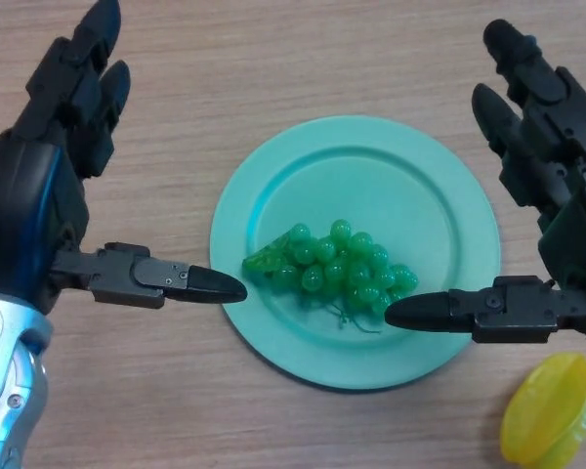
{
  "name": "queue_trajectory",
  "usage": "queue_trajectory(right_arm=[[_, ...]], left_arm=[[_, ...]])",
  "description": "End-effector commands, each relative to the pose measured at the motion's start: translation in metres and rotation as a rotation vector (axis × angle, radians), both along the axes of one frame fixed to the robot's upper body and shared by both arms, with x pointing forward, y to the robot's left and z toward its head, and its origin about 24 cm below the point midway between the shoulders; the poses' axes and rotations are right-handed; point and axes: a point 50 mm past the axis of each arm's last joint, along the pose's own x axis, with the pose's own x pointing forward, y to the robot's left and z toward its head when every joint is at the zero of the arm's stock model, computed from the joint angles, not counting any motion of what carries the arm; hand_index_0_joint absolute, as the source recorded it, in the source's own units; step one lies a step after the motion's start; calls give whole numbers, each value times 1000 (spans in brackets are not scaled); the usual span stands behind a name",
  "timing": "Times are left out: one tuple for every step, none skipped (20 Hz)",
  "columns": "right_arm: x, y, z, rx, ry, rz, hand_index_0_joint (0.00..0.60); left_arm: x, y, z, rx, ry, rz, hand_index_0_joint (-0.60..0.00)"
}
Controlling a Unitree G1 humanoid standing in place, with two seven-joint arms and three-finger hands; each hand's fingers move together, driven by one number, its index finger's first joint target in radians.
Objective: Pick up the green grapes and place it on the plate
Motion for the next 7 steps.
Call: queue_trajectory(right_arm=[[-14,-2,27,25,-235,36,0],[-13,-2,27,25,-232,37,0],[-12,-3,26,15,-233,33,0],[-13,-3,26,16,-232,33,0],[-12,-3,26,20,-233,32,0],[-12,-3,25,15,-233,31,0],[-12,-3,25,13,-231,33,0]], left_arm=[[-12,7,25,1,-170,25,0],[-11,7,25,2,-171,25,0],[-11,6,25,8,-175,24,0],[-10,6,24,11,-172,24,0],[-10,4,24,14,-166,19,0],[-11,4,24,16,-169,17,0],[-12,4,26,17,-185,16,0]])
